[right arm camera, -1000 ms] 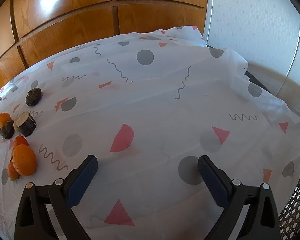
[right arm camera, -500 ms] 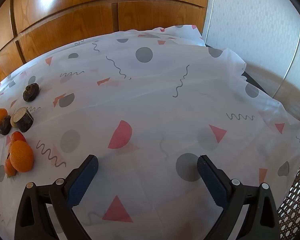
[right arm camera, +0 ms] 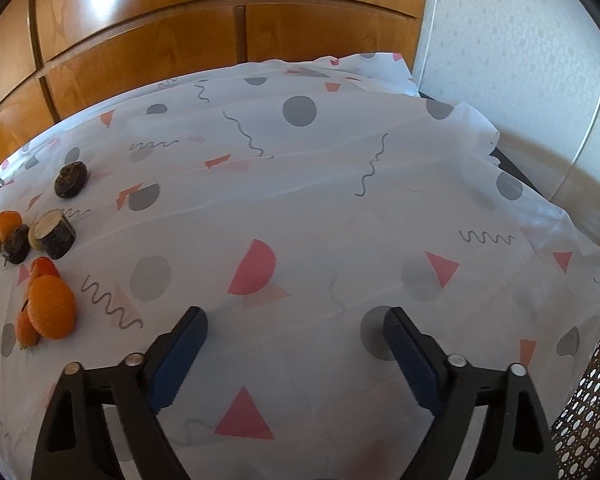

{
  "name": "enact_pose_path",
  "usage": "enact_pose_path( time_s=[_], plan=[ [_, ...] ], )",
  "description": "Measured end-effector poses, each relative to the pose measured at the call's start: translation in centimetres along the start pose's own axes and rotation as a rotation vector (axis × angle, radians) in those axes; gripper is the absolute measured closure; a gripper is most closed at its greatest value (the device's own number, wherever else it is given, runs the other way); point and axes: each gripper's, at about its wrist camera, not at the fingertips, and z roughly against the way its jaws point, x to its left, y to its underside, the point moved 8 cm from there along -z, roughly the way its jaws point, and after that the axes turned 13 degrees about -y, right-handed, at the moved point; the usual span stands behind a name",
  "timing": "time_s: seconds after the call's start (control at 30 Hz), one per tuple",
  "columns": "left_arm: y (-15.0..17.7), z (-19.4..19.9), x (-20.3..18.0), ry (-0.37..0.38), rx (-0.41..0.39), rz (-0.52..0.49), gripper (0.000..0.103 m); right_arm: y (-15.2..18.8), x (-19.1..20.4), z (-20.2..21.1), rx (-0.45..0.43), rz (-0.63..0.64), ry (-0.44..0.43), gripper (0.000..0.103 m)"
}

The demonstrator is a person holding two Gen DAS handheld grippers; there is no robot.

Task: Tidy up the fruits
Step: 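Carry the root slice over the pink tray and open the left gripper, then reach the right gripper to the orange carrot and grasp it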

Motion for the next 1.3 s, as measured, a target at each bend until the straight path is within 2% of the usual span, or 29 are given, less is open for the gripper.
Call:
enact_pose_path(
  time_s=[0.23,0.33,0.43,0.53,0.67,0.8,1.07,1.3],
  plan=[
    [1.4,0.9,0.3,-0.003,0.006,0.005,0.033,-0.1,2.8,0.8,0.000,0.055,-0.085,0.045],
    [1.4,1.3,0.4,0.002,-0.005,0.010,0.031,0.0,4.9,1.2,0.011,0.077,-0.176,0.057],
    [1.5,1.7,0.5,0.006,-0.013,0.014,0.028,0.2,7.3,1.6,0.040,0.092,-0.289,0.063],
    [1.7,2.0,0.7,0.008,-0.018,0.016,0.028,1.0,10.4,2.0,0.092,0.112,-0.420,0.063],
    [1.8,2.0,1.2,0.009,-0.016,0.027,0.028,2.2,14.3,2.4,0.138,0.167,-0.523,0.063],
    [1.9,2.1,1.8,0.011,-0.016,0.040,0.028,3.0,16.2,1.7,0.177,0.163,-0.562,0.063],
    [1.8,2.9,3.1,0.000,-0.040,0.074,0.023,2.3,16.5,-0.6,0.249,-0.041,-0.649,0.063],
    [1.9,2.8,3.6,0.001,-0.035,0.087,0.022,1.3,16.4,-1.3,0.249,-0.115,-0.625,0.063]
  ],
)
